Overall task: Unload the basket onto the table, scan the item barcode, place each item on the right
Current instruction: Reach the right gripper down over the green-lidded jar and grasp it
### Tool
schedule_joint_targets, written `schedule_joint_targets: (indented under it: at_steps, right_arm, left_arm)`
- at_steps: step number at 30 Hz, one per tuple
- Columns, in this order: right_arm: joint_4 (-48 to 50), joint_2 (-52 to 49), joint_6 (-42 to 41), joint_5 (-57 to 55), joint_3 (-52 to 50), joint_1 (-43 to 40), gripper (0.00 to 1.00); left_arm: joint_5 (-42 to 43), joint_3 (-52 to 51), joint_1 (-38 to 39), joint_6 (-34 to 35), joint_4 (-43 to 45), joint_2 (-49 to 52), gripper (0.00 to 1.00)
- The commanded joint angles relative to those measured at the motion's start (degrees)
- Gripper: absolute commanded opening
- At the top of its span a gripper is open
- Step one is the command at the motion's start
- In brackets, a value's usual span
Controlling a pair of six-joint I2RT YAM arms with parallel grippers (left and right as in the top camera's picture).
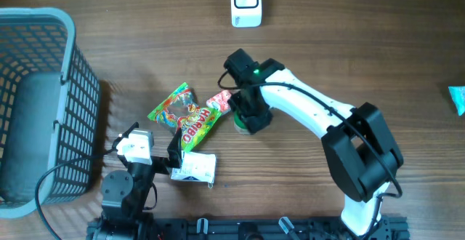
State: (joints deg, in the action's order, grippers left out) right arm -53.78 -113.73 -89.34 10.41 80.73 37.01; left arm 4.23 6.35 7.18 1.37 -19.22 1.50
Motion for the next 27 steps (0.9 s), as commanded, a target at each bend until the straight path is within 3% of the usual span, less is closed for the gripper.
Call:
schedule_joint_targets:
  at_steps: [1, 5, 7, 9, 10, 15, 20, 27]
  right_arm:
    - [-1.0, -1.1, 29.6, -6.0, 0.8, -3.9, 0.61]
    - [-8.2, -1.1, 58.5, -8.6, 8.4, -12.7, 0.63]
    - [-7.7, -1.1, 64.7, -8.6, 9.0, -14.6, 0.68]
    - [-7.9, -1.1, 65.1, -8.5, 9.0, -15.7, 0.93]
    - [-8.2, -1.0, 65.1, -8.5, 9.2, -15.7, 1.00]
    - [-14.7, -1.0, 63.9, -8.6, 17.4, -15.7, 1.00]
    - [-14.7, -1.2, 64.0, -18.0, 17.0, -15.7, 1.00]
    - [-9.7, -1.2, 65.4, -17.7, 12.3, -15.7, 1.00]
  left_arm:
    - [0.5, -0.5, 0.2, 0.6, 0.2, -0.3, 1.00]
    - [0.5, -0.5, 0.2, 0.6, 0.2, -0.3, 1.00]
    - [0.5, -0.5, 0.2, 0.6, 0.2, -0.3, 1.00]
    - [0.5, -0.5, 0.2, 0.6, 0.2, -0.3, 1.00]
    - [0.5, -0.5, 0.2, 0.6, 0.2, -0.3, 1.00]
    - [0.5, -0.5, 0.2, 0.6, 0.2, -0.3, 1.00]
    - [0.5, -0.5, 0.2, 0.6, 0.2, -0.3, 1.00]
    - [0.5, -0.5, 0.2, 0.6, 0.2, -0.3, 1.00]
